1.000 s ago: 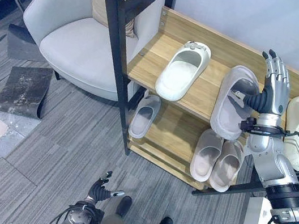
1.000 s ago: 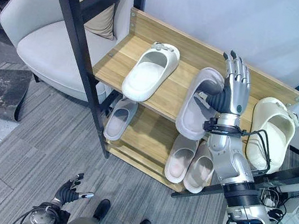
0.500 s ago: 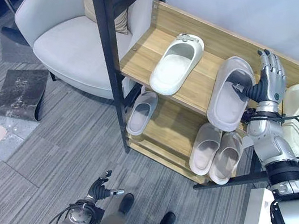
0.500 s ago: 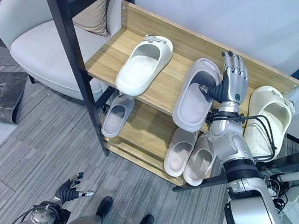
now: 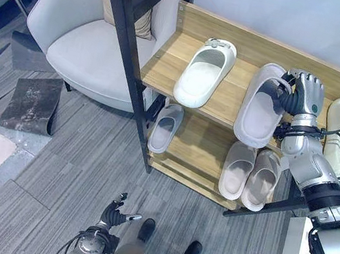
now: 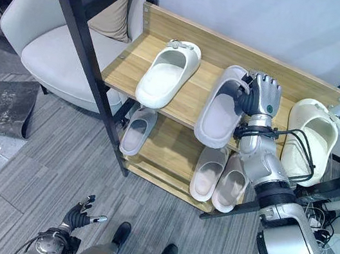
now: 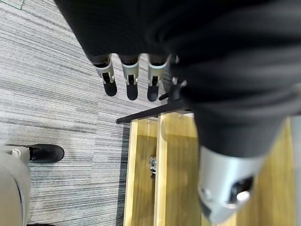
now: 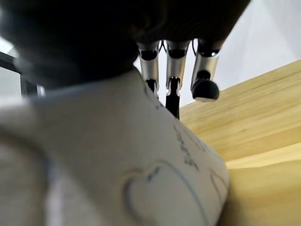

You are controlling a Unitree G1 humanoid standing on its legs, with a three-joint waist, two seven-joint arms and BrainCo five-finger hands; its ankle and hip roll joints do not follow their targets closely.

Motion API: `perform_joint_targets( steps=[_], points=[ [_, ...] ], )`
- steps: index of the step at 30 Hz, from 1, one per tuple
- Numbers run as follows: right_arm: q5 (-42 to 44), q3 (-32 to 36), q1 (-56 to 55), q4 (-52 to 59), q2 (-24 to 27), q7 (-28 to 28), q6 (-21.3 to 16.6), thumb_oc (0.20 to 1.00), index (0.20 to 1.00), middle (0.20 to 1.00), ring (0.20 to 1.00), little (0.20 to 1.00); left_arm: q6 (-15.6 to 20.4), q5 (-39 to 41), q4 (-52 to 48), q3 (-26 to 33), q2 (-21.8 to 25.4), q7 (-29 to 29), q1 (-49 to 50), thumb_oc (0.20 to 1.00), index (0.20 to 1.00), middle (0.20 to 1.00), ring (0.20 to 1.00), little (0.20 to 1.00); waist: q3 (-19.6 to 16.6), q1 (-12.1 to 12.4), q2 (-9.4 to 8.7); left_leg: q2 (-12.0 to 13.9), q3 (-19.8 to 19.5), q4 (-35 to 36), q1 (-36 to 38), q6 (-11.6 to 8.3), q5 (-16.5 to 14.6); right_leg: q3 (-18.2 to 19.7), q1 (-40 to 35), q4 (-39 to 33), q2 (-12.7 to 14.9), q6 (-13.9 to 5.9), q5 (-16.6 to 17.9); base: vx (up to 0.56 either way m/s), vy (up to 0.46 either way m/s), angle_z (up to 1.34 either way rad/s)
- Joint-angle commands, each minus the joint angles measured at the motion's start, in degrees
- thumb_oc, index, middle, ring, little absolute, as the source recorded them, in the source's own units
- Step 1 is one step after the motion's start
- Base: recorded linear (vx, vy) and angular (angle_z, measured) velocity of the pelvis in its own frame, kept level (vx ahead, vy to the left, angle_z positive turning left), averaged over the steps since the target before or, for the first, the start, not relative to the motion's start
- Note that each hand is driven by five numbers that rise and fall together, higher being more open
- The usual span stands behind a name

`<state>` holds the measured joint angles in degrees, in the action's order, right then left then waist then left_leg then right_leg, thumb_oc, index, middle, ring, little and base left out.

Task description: Arrange the slippers neatly on the shoe rack.

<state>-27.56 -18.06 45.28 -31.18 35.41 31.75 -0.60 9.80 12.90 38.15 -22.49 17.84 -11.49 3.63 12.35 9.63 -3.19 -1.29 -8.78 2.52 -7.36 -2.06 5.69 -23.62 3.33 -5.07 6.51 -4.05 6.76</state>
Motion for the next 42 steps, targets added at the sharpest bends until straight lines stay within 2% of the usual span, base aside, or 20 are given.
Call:
perform_joint_targets(
  steps=[1,5,9,10,12,13,14,15,16,17,22,23,25,28,30,31,33,35,38,42],
  points=[
    [0.1,-1.9,-0.6,0.6,1.1,0.8,0.8,0.200,0.200,0.200,0.200,0.200,2.3,0.9,1.2,-1.4,-0.3,-0.6,-2.7,1.000,1.000,1.000,1.000,1.000,0.2,1.5,-1.33,-2.1,0.3,-1.0,3.2,0.73,-6.0,0.7,-6.1,1.9,0.7,-3.27,-7.8,0.00,0.000,0.00],
    [-1.7,3.0,-7.2,14.4,-0.5,1.7,-0.1,0.200,0.200,0.200,0.200,0.200,1.7,0.2,0.7,-0.8,-0.8,-0.8,-2.8,1.000,1.000,1.000,1.000,1.000,-0.3,0.5,-0.86,-1.9,0.6,-0.5,4.1,0.78,-6.0,1.1,-6.6,1.7,0.7,-3.32,-7.8,0.00,0.000,0.00],
    [-1.3,6.8,-13.5,26.6,-3.4,1.2,-3.0,0.200,0.200,0.200,0.200,0.200,1.3,-0.7,0.6,0.0,-1.3,-0.9,-2.2,1.000,1.000,1.000,1.000,1.000,-0.7,-0.2,-0.59,-1.9,0.8,-0.3,4.6,0.84,-6.1,1.3,-6.8,1.7,0.7,-3.32,-7.9,0.00,-0.001,-0.01],
    [1.3,8.5,-17.6,37.3,-6.2,0.3,-7.0,0.200,0.200,0.200,0.200,0.200,0.9,-1.6,1.5,0.7,-2.0,-1.4,-1.9,1.000,1.000,1.000,1.000,1.000,-0.9,-0.9,-0.45,-1.7,1.1,0.0,5.0,0.91,-6.0,1.6,-7.1,1.7,0.7,-3.29,-8.0,0.01,0.000,-0.07],
    [2.2,8.7,-19.3,40.5,-6.9,-0.5,-8.4,0.200,0.200,0.200,0.200,0.200,0.8,-1.9,1.5,0.8,-2.2,-1.5,-1.4,1.000,1.000,1.000,1.000,1.000,-1.0,-1.2,-0.44,-1.6,1.3,0.1,5.3,0.93,-6.0,1.7,-7.2,1.7,0.6,-3.32,-8.0,0.00,-0.001,-0.08],
    [6.9,8.1,-21.9,48.9,-9.2,-2.7,-12.3,0.200,0.200,0.200,0.200,0.200,0.5,-2.7,1.7,1.3,-2.5,-2.0,-0.6,1.000,1.000,1.000,1.000,1.000,-1.2,-1.8,-0.36,-1.5,1.7,0.4,5.6,0.93,-5.8,2.1,-7.2,1.7,0.6,-3.34,-7.9,-0.01,0.001,-0.12],
    [9.1,7.5,-23.1,51.2,-9.9,-3.5,-14.0,0.200,0.200,0.200,0.200,0.200,0.4,-2.8,1.6,1.5,-2.7,-2.2,-0.2,1.000,1.000,1.000,1.000,1.000,-1.3,-2.0,-0.30,-1.4,1.9,0.5,5.7,0.92,-5.8,2.2,-7.2,1.7,0.6,-3.34,-7.9,-0.01,0.001,-0.17],
    [9.2,7.5,-23.3,51.4,-9.9,-3.7,-14.0,0.200,0.200,0.200,0.200,0.200,0.4,-2.8,1.6,1.4,-2.7,-2.3,-0.1,1.000,1.000,1.000,1.000,1.000,-1.4,-2.0,-0.31,-1.4,1.9,0.5,5.8,0.92,-5.8,2.2,-7.2,1.7,0.6,-3.35,-7.9,0.00,0.005,-0.12],
    [12.3,6.6,-24.6,54.3,-11.0,-5.3,-15.4,0.200,0.200,0.200,0.200,0.200,0.3,-2.7,1.1,1.6,-2.7,-2.4,0.4,1.000,1.000,1.000,1.000,1.000,-1.6,-2.3,-0.22,-1.4,2.1,0.6,5.9,0.92,-5.7,2.3,-7.2,1.7,0.5,-3.37,-7.8,-0.02,-0.005,-0.06],
    [22.6,2.3,-26.0,59.5,-12.9,-10.7,-18.5,0.200,0.200,0.200,0.200,0.200,0.0,-2.9,0.4,1.6,-2.8,-2.7,1.5,1.000,1.000,1.000,1.000,1.000,-2.0,-2.7,-0.08,-1.2,2.3,0.9,6.2,0.89,-5.5,2.6,-7.2,1.8,0.5,-3.35,-7.7,0.00,0.000,0.00],
    [42.6,-10.2,-25.9,60.6,-17.5,-21.8,-18.1,0.200,0.200,0.200,0.200,0.200,-0.2,-1.8,-0.2,2.4,-2.5,-3.5,1.9,1.000,1.000,1.000,1.000,1.000,-2.4,-2.1,0.17,-1.0,2.5,1.0,6.6,0.49,-5.4,2.7,-7.6,1.8,0.3,-3.00,-7.7,-0.01,-0.009,-0.06],
    [42.6,-10.2,-25.9,60.5,-17.5,-21.8,-18.1,0.200,0.200,0.200,0.200,0.200,-0.2,-1.8,-0.2,2.4,-2.5,-3.5,1.9,1.000,1.000,1.000,1.000,1.000,-2.5,-2.2,0.13,-1.1,2.4,1.0,6.4,0.54,-5.2,2.6,-7.4,1.8,0.4,-3.04,-7.6,-0.02,-0.013,-0.06],
    [48.6,-17.0,-24.8,58.2,-19.9,-26.3,-16.4,0.200,0.200,0.200,0.200,0.200,-0.1,-1.4,0.3,2.3,-2.6,-3.8,1.5,1.000,1.000,1.000,1.000,1.000,-2.6,-1.4,0.21,-1.1,1.7,1.1,6.2,0.38,-5.0,2.2,-7.4,1.9,0.3,-2.84,-7.6,-0.02,-0.015,-0.07],
    [46.2,-22.6,-22.6,53.4,-21.9,-28.7,-14.7,0.200,0.200,0.200,0.200,0.200,0.3,-1.3,1.2,2.6,-2.5,-4.3,0.7,1.000,1.000,1.000,1.000,1.000,-2.4,-0.1,0.10,-1.2,0.7,1.0,6.0,0.01,-4.8,1.1,-7.6,1.9,0.3,-2.60,-7.7,-0.01,-0.017,0.11],
    [41.0,-25.3,-21.8,49.8,-22.4,-29.8,-13.7,0.200,0.200,0.200,0.200,0.200,0.8,-1.6,2.5,2.8,-2.7,-4.6,0.2,1.000,1.000,1.000,1.000,1.000,-2.1,0.7,0.11,-1.4,-0.1,0.8,5.8,-0.12,-4.8,0.4,-7.7,1.9,0.4,-2.52,-7.8,-0.02,-0.017,0.24],
    [35.0,-26.7,-21.7,46.6,-22.0,-30.0,-13.1,0.200,0.200,0.200,0.200,0.200,1.1,-1.6,3.4,2.8,-3.0,-4.7,0.0,1.000,1.000,1.000,1.000,1.000,-1.7,1.2,0.06,-1.5,-0.8,0.7,5.5,-0.19,-4.7,-0.1,-7.6,2.0,0.3,-2.44,-8.0,-0.03,-0.018,0.13],
    [32.8,-28.2,-22.6,43.5,-22.7,-30.4,-13.2,0.200,0.200,0.200,0.200,0.200,1.4,-1.4,4.0,2.9,-3.3,-4.9,-0.2,1.000,1.000,1.000,1.000,1.000,-1.3,1.4,0.04,-1.6,-1.3,0.5,5.3,-0.27,-4.7,-0.5,-7.6,2.2,0.3,-2.42,-8.2,-0.02,-0.012,0.23],
    [23.7,-29.0,-23.0,40.5,-21.5,-29.3,-12.8,0.200,0.200,0.200,0.200,0.200,1.7,-1.6,5.3,2.5,-3.9,-4.9,-0.3,1.000,1.000,1.000,1.000,1.000,-0.7,1.9,0.02,-1.7,-2.2,0.3,4.9,-0.41,-4.6,-1.2,-7.5,2.4,0.3,-2.35,-8.5,-0.03,-0.015,0.21],
    [10.8,-29.5,-24.0,33.4,-20.3,-26.0,-11.7,0.200,0.200,0.200,0.200,0.200,2.7,-0.5,9.5,2.5,-5.6,-6.2,-3.1,1.000,1.000,1.000,1.000,1.000,0.2,1.7,-0.29,-1.9,-3.2,-0.3,3.9,-0.64,-4.5,-2.3,-7.1,2.7,0.2,-2.36,-9.0,-0.03,-0.032,0.24],
    [-4.0,-27.6,-20.3,20.6,-20.3,-15.5,-9.9,0.200,0.200,0.200,0.200,0.200,4.0,1.3,12.2,0.2,-7.1,-6.1,-5.7,1.000,1.000,1.000,1.000,1.000,1.8,2.6,0.03,-2.3,-4.5,-1.2,2.1,-0.98,-4.1,-4.1,-6.5,3.0,0.3,-2.28,-9.4,-0.04,-0.025,0.20]
  ],
)
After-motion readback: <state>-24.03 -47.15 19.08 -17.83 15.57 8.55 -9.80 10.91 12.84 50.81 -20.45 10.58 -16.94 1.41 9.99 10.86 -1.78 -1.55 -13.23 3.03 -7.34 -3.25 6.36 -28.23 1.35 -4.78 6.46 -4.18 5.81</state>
